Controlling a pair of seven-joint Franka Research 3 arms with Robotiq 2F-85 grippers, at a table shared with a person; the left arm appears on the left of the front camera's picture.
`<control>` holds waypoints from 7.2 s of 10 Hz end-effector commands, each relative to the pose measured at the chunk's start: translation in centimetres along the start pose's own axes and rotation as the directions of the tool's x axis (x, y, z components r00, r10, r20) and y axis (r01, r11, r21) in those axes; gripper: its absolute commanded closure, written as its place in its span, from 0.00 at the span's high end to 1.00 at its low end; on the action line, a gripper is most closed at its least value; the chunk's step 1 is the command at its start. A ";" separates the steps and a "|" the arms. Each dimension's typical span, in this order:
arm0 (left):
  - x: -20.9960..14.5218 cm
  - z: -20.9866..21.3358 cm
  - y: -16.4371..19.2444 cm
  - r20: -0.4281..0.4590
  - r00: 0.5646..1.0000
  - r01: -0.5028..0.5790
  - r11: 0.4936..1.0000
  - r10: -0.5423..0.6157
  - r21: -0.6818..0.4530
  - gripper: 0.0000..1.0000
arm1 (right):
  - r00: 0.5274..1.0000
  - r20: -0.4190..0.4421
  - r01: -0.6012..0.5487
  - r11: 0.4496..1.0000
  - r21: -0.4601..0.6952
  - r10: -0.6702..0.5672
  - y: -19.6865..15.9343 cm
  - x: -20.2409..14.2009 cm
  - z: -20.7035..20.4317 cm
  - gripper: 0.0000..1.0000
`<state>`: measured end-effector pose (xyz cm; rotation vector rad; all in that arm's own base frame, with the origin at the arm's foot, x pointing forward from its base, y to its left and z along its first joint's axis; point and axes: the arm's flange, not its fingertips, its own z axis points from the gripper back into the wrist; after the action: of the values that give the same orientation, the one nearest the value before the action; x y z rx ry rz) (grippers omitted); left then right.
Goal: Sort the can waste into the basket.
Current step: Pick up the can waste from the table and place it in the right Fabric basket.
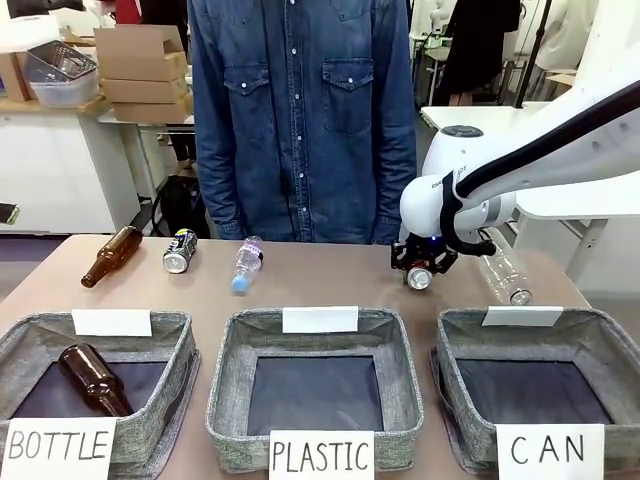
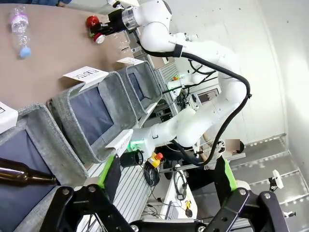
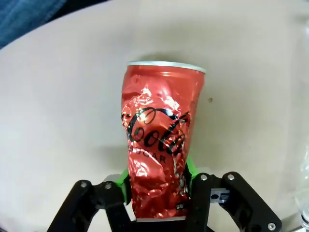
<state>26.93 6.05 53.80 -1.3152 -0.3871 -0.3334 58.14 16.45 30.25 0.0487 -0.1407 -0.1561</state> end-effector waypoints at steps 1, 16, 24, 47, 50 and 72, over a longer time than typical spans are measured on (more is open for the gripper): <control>-0.1 -0.1 -0.1 -0.003 1.000 0.005 1.000 -0.005 -0.014 1.00 | 1.000 0.005 0.027 0.999 -0.037 -0.027 0.4 0.2 0.2 0.00; -0.1 -0.1 -0.1 -0.003 1.000 0.005 1.000 -0.005 -0.014 1.00 | 0.733 -0.173 -0.601 0.745 0.288 0.658 -19.4 -22.9 24.1 0.00; -0.1 -0.1 -0.1 -0.003 1.000 0.005 1.000 -0.005 -0.014 1.00 | 0.684 -0.158 -0.651 0.694 0.308 0.712 -19.4 -21.3 22.8 1.00; -0.1 -0.1 -0.1 -0.003 1.000 0.005 1.000 -0.005 -0.014 1.00 | 0.898 -0.165 -0.044 0.455 0.889 0.409 -24.5 -16.0 27.1 1.00; -0.1 -0.1 -0.1 -0.003 1.000 0.005 1.000 -0.005 -0.014 1.00 | 0.898 -0.165 -0.044 0.455 0.889 0.409 -24.5 -16.0 27.1 1.00; 21.4 -21.9 25.9 -0.334 0.938 0.282 0.356 0.096 0.891 1.00 | 0.898 -0.165 -0.044 0.455 0.889 0.409 -24.5 -16.0 27.1 1.00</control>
<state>58.06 -9.70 36.49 0.0096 -0.3089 -0.3621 35.12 -6.00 53.41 1.1153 0.1700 0.2120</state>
